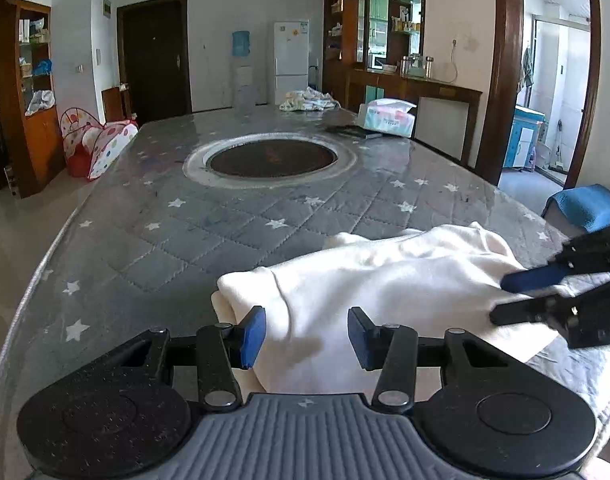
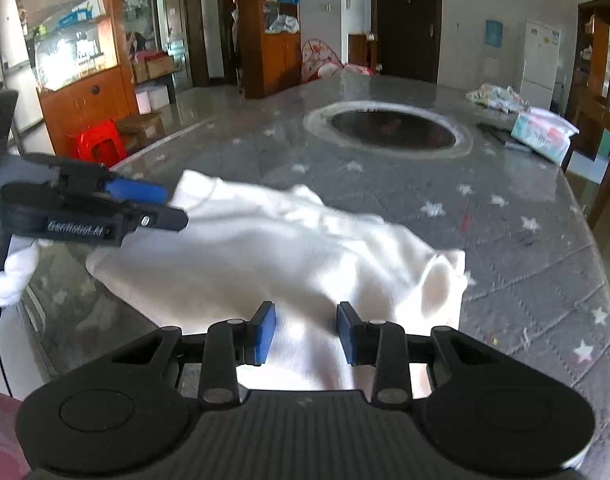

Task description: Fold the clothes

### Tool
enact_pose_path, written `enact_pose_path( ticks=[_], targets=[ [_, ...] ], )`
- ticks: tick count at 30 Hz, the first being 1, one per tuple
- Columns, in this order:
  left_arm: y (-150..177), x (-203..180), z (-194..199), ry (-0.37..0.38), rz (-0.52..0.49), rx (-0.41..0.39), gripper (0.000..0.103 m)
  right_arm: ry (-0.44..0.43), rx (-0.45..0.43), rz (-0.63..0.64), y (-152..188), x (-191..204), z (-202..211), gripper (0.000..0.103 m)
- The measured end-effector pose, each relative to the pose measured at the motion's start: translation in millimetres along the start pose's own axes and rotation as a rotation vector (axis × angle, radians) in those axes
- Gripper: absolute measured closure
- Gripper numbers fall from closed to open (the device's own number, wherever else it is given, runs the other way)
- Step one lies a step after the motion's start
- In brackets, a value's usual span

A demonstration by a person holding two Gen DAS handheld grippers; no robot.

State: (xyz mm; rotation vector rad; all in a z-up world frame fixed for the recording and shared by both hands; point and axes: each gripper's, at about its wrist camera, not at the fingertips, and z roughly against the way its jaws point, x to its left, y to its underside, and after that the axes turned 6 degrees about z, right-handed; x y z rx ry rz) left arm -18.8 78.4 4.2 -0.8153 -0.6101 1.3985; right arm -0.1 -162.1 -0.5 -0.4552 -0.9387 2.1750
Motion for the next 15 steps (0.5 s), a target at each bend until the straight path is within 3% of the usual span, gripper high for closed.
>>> enact_pose_path(
  ticks=[10,15],
  targets=[
    [1,10,-13,-0.018,0.041,0.048,0.054,0.020,-0.012,-0.040,-5,-15,-3,0.068],
    [-1,8,-6,-0.016,0.047,0.049,0.047,0.020,-0.018,-0.049,-6,-15,-1,0.062]
  ],
)
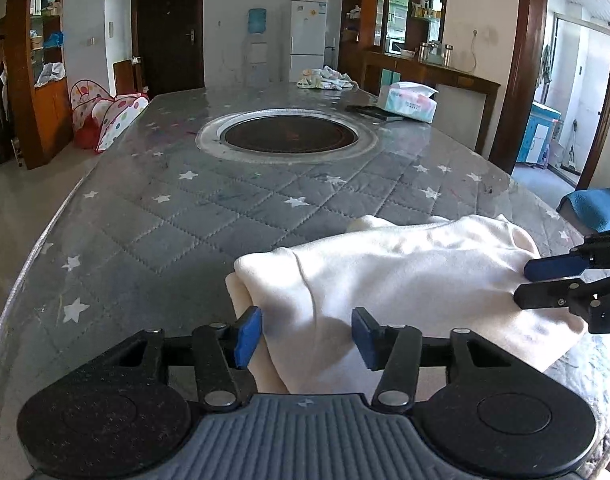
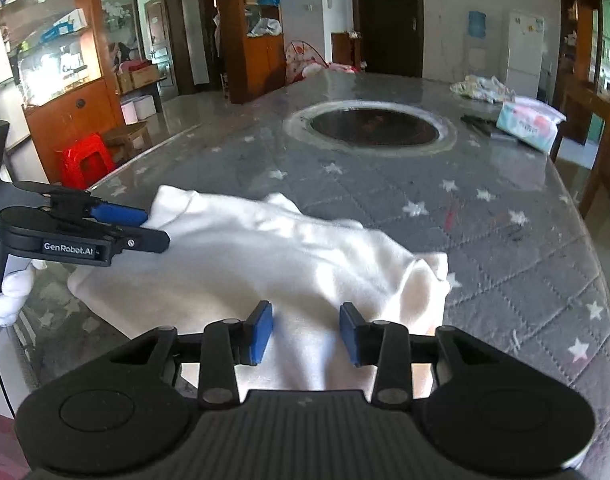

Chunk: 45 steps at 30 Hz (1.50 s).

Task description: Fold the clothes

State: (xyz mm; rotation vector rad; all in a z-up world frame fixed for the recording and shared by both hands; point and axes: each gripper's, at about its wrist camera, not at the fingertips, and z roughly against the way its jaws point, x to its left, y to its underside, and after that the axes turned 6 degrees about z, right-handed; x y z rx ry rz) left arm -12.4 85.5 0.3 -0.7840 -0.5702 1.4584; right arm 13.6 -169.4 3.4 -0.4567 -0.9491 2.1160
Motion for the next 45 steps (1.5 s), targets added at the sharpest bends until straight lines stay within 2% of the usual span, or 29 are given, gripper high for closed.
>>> enact_pose_path(
  ticks=[2,11,15,18,25,29,35,41,43,45],
  targets=[
    [0,-2,2,0.006,0.000,0.000,0.045,-0.002,-0.003,0.005,0,2,1,0.059],
    [2,-5,11,-0.009,0.000,-0.005,0.041,-0.006,0.027,0.035,8,11,-8,0.059],
    [5,-3,13,-0.021,0.002,0.005,0.039,-0.013,-0.006,0.035,4,13,2,0.059],
    [8,-4,14,-0.028,0.000,0.010,0.037,-0.019,0.007,0.034,6,14,1,0.058],
    [13,-5,23,-0.018,0.003,0.002,0.033,-0.031,-0.016,0.032,7,20,10,0.049],
    [16,-7,24,-0.021,0.009,0.005,0.032,-0.038,0.017,0.046,13,27,2,0.046],
    [19,-5,31,-0.039,0.009,0.002,0.025,-0.039,-0.016,0.056,9,29,11,0.045],
    [22,-10,37,-0.022,0.012,-0.002,0.021,-0.048,-0.020,0.059,12,34,15,0.033],
    [23,-13,41,-0.017,0.003,-0.005,0.019,-0.050,-0.028,0.058,12,36,18,0.033],
    [25,-16,43,-0.015,0.000,-0.008,0.017,-0.047,-0.036,0.059,12,37,21,0.026]
  ],
)
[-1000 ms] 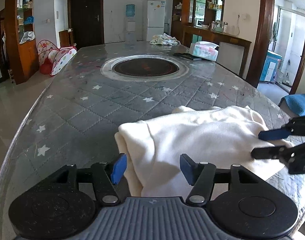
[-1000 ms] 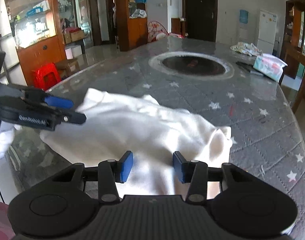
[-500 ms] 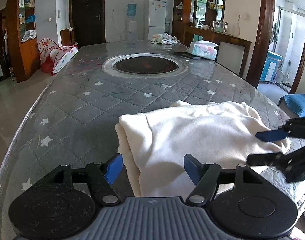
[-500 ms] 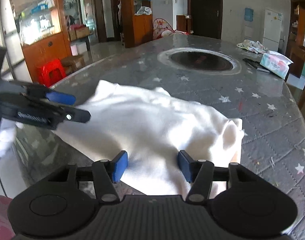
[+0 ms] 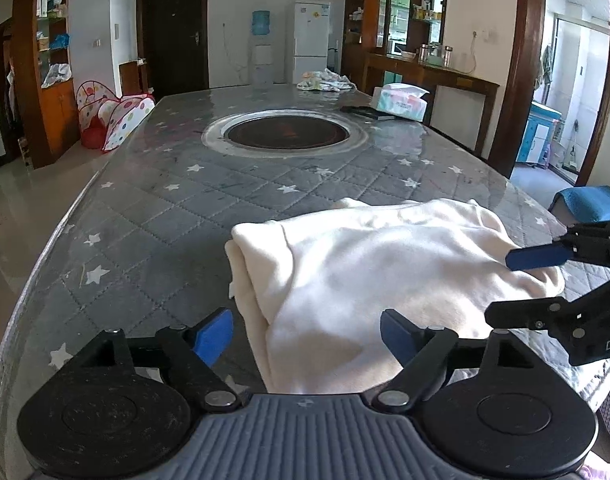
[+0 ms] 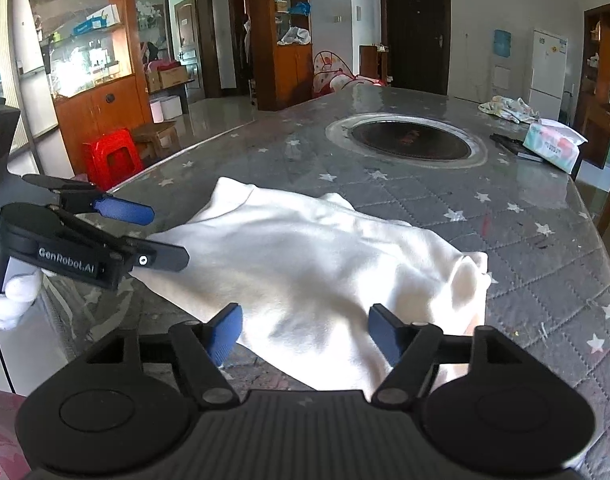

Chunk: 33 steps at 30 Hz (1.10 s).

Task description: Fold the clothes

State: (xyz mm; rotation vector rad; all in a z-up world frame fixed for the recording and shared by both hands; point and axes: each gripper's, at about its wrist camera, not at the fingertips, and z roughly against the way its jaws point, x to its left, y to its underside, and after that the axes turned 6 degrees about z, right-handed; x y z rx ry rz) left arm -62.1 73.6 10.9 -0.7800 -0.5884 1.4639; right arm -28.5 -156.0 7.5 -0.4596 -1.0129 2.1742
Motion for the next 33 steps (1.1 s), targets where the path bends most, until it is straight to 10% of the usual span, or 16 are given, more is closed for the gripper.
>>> enact_pose_path(
  ticks=[11,33],
  targets=[
    [8,-11,11,0.000,-0.020,-0.010,0.007,0.030,-0.062,0.015,0,8,15,0.000],
    [2,60,12,-0.105,0.178,-0.026,0.006,-0.112,-0.002,0.380,-25,87,-31,0.017]
  ],
)
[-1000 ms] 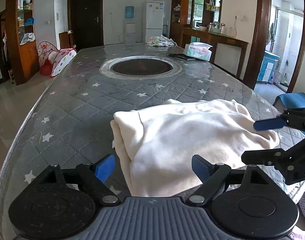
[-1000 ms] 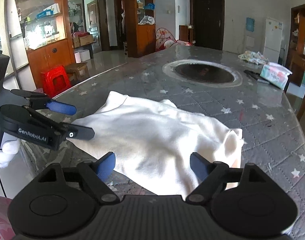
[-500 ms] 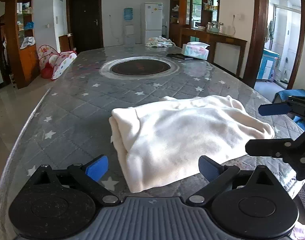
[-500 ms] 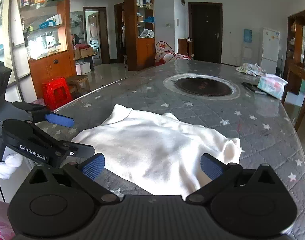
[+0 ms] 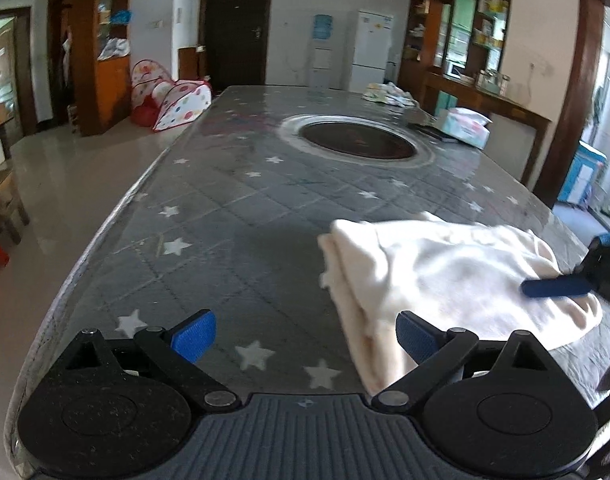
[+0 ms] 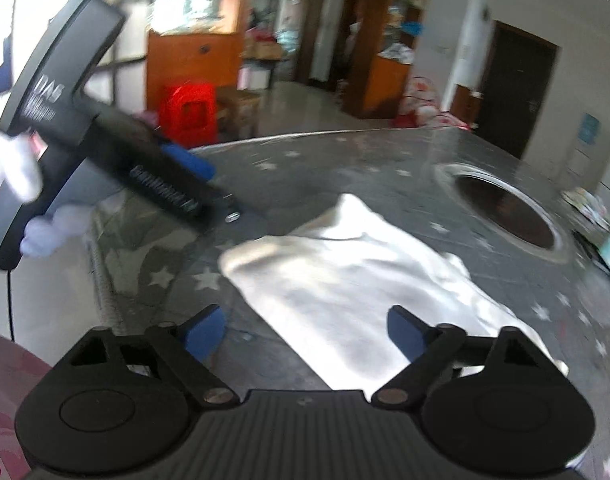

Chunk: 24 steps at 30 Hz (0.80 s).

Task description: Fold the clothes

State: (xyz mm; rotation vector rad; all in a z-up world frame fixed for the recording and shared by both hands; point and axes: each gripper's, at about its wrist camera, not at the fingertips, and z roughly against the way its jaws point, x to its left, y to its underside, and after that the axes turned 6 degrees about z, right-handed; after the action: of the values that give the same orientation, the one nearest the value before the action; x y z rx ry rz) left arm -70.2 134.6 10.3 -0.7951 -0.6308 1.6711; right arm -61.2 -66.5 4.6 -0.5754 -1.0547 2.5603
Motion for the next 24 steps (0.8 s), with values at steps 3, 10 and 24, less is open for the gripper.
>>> enact_pose_path(
  ticks=[3,10,24],
  targets=[
    [-3,9,-4,0.011,0.043,0.012,0.008,-0.019,0.023,0.053,-8,10,-15,0.027],
    [-10,22,-15,0.122,0.190,0.074,0.009,-0.011,0.033,0.097,-19,19,-34,0.069],
    [-26,16,-62,0.368,0.540,0.241,0.022,-0.128,-0.116,-0.248,-15,-43,9,0.089]
  ],
)
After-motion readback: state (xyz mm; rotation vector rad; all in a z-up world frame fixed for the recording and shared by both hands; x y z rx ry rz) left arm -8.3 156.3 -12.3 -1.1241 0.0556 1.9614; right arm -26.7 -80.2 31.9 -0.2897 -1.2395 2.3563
